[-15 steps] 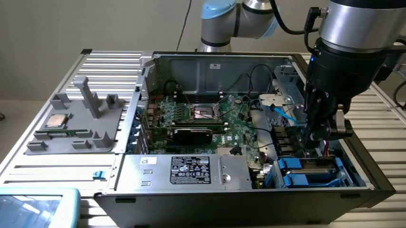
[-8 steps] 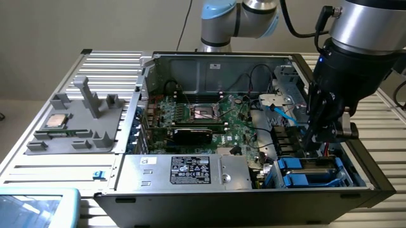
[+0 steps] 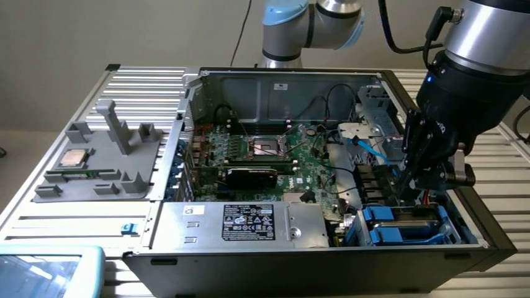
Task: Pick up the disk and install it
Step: 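Insert the second disk wire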
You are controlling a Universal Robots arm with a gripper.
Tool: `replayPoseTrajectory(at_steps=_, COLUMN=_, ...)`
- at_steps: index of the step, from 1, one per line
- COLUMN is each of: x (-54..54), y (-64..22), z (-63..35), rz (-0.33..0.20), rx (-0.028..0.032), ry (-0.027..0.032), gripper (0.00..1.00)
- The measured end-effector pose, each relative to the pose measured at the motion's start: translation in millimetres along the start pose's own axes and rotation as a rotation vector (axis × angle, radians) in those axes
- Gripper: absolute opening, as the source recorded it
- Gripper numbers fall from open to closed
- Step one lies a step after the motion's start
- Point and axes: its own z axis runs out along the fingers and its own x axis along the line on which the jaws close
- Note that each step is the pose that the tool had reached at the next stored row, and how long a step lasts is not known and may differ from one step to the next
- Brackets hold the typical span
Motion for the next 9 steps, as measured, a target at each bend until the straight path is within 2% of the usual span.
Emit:
replayPoseTrajectory(at_steps=2, x=0.0, y=0.6, z=0.0, rz=0.0, rx=0.0, ry=-0.0001, gripper=0.16)
replayPoseTrajectory(at_steps=6, x=0.7, y=8.4, z=0.0, rz=-0.006, rx=-0.0003, ry=0.0, gripper=0.16)
replayPoseTrajectory(at_steps=9, x=0.1, y=8.5, z=0.7, rz=-0.007, rx=-0.0003, ry=0.0, gripper=0.16)
